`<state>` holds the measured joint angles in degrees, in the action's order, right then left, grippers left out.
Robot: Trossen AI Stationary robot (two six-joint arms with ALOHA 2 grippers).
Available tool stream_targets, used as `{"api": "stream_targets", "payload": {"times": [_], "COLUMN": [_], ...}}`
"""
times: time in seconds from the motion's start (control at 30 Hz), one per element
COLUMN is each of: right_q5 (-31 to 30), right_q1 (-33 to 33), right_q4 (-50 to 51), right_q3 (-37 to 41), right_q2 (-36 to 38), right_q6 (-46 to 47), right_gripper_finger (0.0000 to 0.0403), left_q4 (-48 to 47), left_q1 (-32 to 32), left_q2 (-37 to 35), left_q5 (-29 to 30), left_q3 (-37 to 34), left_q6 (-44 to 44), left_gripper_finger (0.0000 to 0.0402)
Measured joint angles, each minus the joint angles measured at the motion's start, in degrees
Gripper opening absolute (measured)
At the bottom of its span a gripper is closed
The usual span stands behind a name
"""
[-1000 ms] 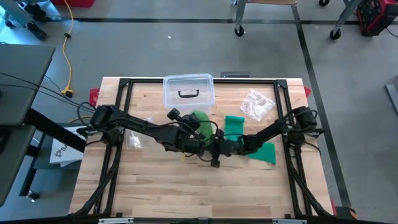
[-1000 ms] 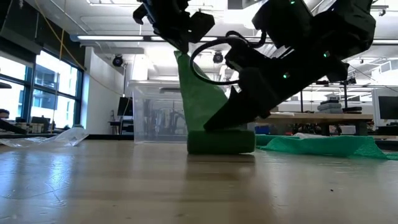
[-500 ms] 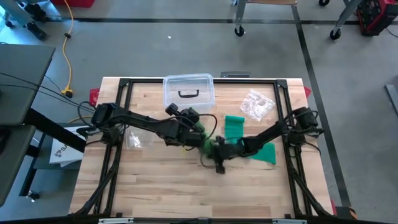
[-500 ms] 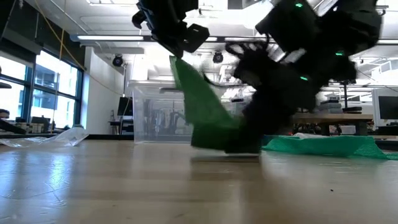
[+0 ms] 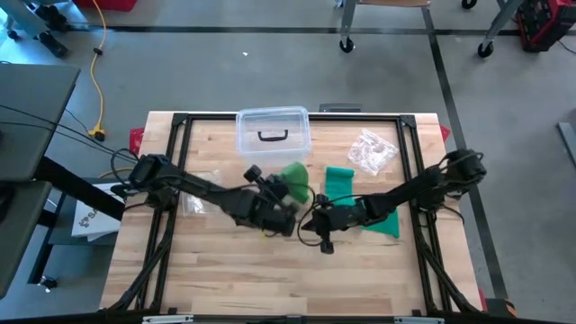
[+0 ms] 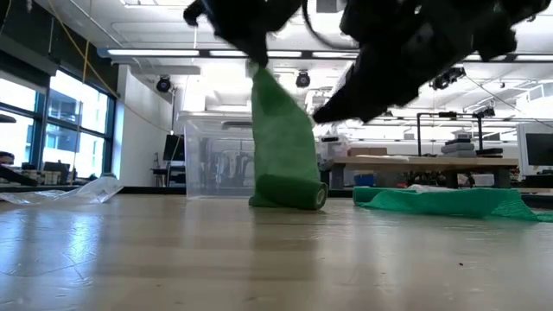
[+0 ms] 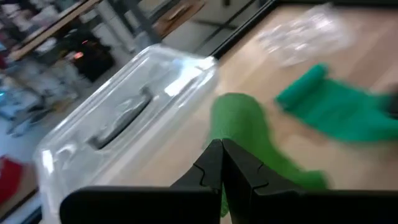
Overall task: Roll bandage
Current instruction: Roll the green bandage
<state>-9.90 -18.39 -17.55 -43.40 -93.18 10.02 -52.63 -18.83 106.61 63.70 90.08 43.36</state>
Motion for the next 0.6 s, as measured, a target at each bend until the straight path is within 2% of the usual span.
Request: {"api": "stream_targets", "payload": {"times": [0.17, 0.3, 0.47, 0.6], "right_q5": [-2.1, -2.1, -0.5, 2.6], "right_q1": [-2.4, -4.2, -5.9, -7.3], "right_q4": [4.6, 4.8, 4.9, 4.2], "right_q3": [0.0, 0.0, 0.0, 0.0], "right_q2": [5.5, 7.6, 7.7, 7.7], "right_q6": [0.3, 0.5, 0.5, -0.1], "right_gripper_finger": [0.0000, 0.0000, 0.0000, 0.0000], "left_q4": [1.3, 8.7, 16.6, 17.3], "left_q1": [-4.9, -7.1, -7.8, -7.7], "left_q2": [0.0, 0.0, 0.0, 0.0], "left_q5": [1.0, 1.1, 1.0, 1.1], "left_q3": [6.2, 9.6, 10.4, 10.4], "left_q6": [-1.6, -7.7, -15.2, -15.5], "left_gripper_finger": [0.0000, 0.0000, 0.0000, 0.0000]}}
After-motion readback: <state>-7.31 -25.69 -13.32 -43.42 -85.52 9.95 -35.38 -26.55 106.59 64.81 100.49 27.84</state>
